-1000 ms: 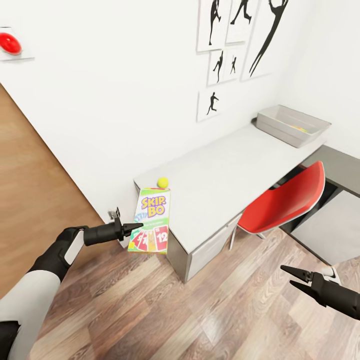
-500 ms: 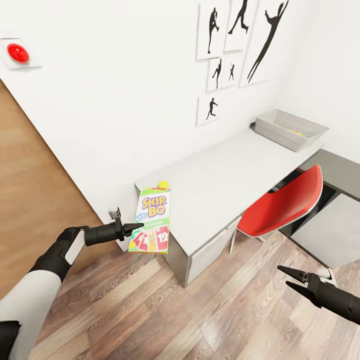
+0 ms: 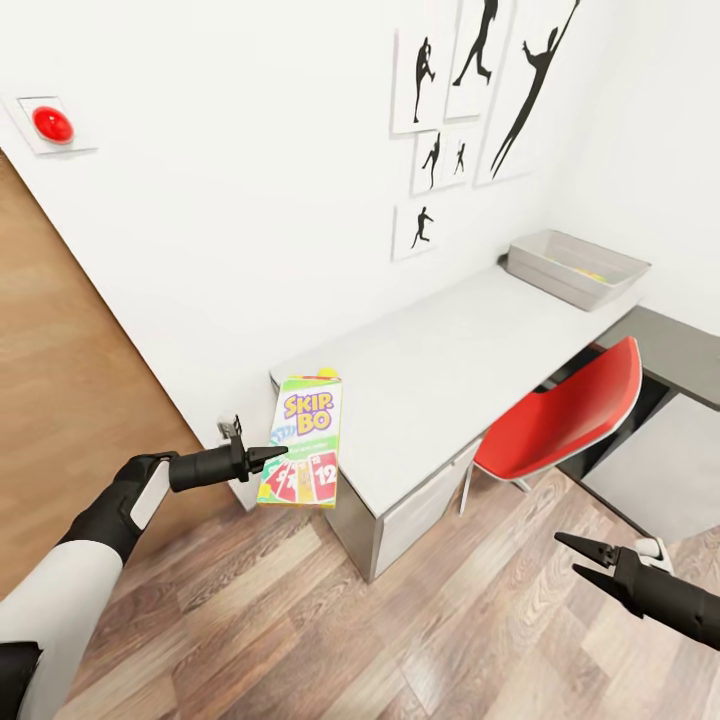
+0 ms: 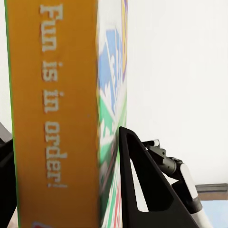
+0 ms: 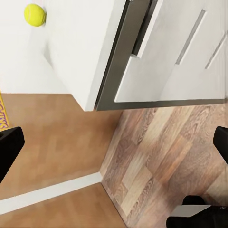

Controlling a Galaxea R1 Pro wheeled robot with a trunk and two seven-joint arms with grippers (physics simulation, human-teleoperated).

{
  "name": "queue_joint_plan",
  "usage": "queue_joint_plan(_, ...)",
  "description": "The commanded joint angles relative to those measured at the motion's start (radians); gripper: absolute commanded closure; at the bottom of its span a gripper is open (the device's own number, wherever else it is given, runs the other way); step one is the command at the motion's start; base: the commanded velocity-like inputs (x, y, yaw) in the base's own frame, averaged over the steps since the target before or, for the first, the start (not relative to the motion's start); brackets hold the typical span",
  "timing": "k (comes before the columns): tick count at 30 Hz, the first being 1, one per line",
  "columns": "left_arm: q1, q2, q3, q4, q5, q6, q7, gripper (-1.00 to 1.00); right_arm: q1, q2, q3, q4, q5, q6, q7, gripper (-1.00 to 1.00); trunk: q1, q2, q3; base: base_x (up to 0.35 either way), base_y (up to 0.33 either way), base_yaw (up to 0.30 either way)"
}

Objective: Put all the toys in the child's room - the three board games (two on the bed and one on the table), the two jigsaw puzzles on the table, and the tennis ball on the table - inside the toy box on the table in the child's room.

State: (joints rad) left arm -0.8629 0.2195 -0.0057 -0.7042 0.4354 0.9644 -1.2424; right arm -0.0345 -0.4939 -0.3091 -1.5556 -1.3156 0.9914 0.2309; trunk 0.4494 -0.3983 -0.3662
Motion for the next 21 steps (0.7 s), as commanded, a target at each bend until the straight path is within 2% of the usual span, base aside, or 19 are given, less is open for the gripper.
queue_joint_plan(1,-0.001,0.0,-0.001,0.0,0.002,0.007,-0.002,1.0,-0.001,0.0,-0.001,0.0,0.01,0.004,0.005,-1.0,0.001,-0.002,0.0,0.0,0.0,0.0)
queue_joint_plan(21,-0.001,0.0,0.0,0.0,0.002,0.005,0.0,1.0,-0.001,0.0,-0.001,0.0,0.01,0.004,-0.005,-1.0,0.001,-0.002,0.033,0.0,0.0,0.0)
